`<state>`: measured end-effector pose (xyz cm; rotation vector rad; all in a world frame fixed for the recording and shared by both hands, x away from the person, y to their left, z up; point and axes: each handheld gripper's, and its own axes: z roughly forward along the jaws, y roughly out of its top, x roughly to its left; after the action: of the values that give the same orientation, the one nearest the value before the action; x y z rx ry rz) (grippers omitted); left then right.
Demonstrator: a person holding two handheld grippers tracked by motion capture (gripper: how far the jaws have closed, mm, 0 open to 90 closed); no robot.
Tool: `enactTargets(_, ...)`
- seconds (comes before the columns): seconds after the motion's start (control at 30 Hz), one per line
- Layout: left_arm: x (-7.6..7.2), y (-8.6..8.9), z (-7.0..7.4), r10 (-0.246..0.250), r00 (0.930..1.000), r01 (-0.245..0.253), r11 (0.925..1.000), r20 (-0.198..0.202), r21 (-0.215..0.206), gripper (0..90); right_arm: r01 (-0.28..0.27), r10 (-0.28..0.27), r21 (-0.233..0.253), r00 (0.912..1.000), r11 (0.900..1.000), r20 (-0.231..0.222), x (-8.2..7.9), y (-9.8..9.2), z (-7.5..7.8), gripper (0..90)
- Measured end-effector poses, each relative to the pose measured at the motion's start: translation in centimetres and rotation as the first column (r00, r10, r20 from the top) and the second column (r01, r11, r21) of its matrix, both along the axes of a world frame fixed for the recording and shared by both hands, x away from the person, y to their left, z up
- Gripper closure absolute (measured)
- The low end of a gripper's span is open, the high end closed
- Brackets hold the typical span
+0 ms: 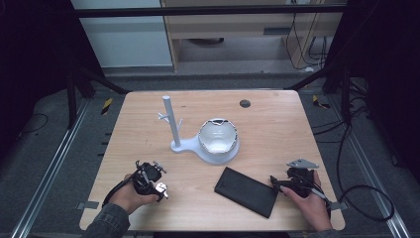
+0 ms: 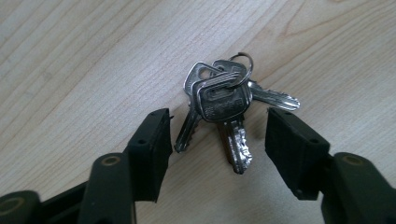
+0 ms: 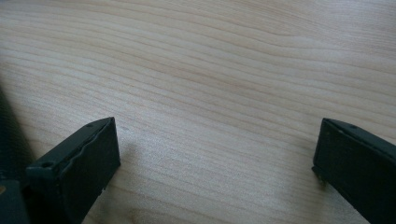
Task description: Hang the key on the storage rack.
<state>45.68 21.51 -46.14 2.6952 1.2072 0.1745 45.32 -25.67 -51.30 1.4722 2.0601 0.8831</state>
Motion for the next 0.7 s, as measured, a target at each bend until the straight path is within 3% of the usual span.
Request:
enactTargets(0.23,0.33,0.56,-0.33,0.0,0.9999,0.0,0.9997,-0.017,-0.026,55.2,0.0,0.0,0.0,1.0,1.0,0.0,0.0,0.0,0.0,0.7)
enactTargets(0.5,0.61,0.68,-0.23,-0.028,0.9993,0.027,0.9988,-0.023,-0.041,77.8,-0.002,0.002,0.0,1.0,1.0,-0.002,-0.02,0.03,0.01,0.7)
enactTargets(0.7,0.73,0.98,0.02,-0.022,0.9995,0.021,0.9987,-0.022,-0.047,79.7,-0.005,0.005,0.0,1.0,1.0,-0.002,-0.02,0.04,0.01,0.7)
